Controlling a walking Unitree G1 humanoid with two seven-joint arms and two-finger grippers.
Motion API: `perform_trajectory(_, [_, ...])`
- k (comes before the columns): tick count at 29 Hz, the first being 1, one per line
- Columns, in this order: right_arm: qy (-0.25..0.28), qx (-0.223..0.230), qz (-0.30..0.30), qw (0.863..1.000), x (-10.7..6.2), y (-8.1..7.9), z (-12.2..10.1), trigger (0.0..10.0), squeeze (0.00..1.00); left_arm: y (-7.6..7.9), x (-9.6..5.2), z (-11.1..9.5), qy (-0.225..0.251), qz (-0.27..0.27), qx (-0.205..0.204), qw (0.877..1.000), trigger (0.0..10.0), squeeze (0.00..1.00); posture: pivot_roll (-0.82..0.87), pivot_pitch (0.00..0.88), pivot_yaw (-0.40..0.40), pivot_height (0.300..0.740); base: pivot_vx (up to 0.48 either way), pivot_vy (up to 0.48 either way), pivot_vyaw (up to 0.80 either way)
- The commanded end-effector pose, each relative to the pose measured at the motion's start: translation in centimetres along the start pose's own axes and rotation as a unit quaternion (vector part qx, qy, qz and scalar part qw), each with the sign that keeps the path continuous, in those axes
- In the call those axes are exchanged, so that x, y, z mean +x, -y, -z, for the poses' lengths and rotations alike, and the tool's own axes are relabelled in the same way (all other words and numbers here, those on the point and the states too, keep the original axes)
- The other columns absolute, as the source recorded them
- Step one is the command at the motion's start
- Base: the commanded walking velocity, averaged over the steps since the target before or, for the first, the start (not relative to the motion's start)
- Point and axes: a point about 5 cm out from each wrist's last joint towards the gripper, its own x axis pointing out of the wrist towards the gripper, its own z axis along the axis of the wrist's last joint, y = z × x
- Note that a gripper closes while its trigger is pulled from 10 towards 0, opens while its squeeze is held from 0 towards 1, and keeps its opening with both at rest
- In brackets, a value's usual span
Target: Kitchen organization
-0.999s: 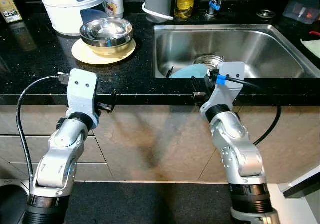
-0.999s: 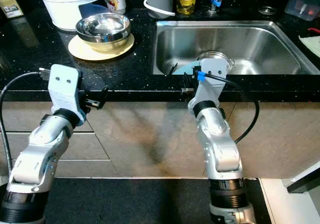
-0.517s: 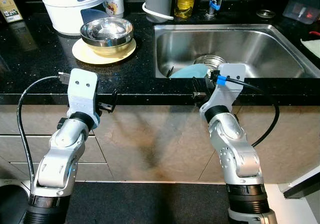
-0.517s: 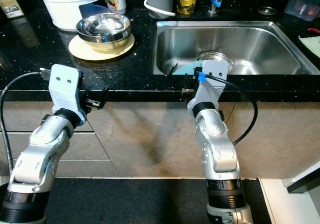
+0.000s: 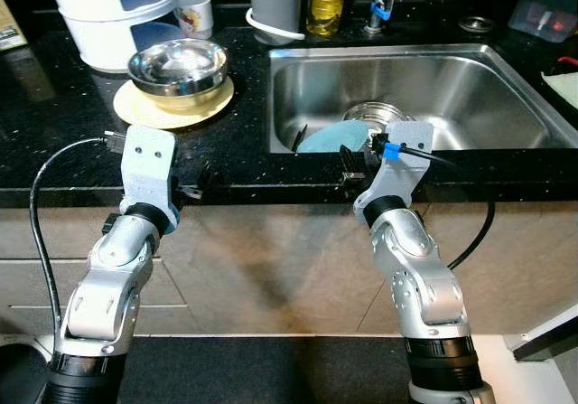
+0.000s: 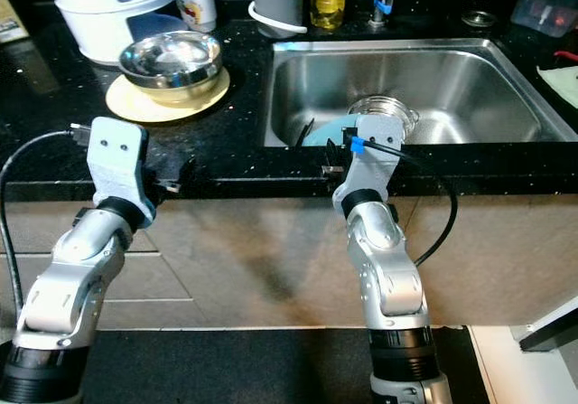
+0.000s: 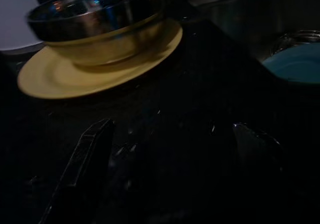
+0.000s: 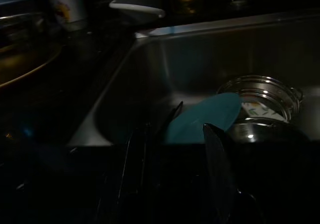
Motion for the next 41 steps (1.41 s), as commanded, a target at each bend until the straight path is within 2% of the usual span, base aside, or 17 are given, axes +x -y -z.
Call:
perform_trajectory(1, [-0.003, 0.006, -0.004, 1.0, -0.16, -0.19, 0.31, 10.0, 0.0, 0.02, -0.25, -0.15, 0.002, 0.003, 0.007, 1.0, 10.0, 0.0, -0.05, 0.197, 0.019, 0.74, 0.304, 0.0, 0.0])
perform_trajectory(36, [-0.005, 0.01, 0.004, 1.0, -0.34, 0.05, 0.51, 10.0, 0.0, 0.28, -0.36, -0.29, 0.004, 0.013, 0.008, 1.0, 10.0, 0.0, -0.04, 0.202, 0.024, 0.74, 0.301, 0.0, 0.0])
perform_trajectory(41, [-0.005, 0.011, 0.006, 1.0, -0.38, 0.15, 0.54, 10.0, 0.0, 0.46, -0.33, -0.2, -0.003, 0.011, -0.004, 1.0, 10.0, 0.0, -0.05, 0.202, 0.025, 0.74, 0.112, 0.0, 0.0])
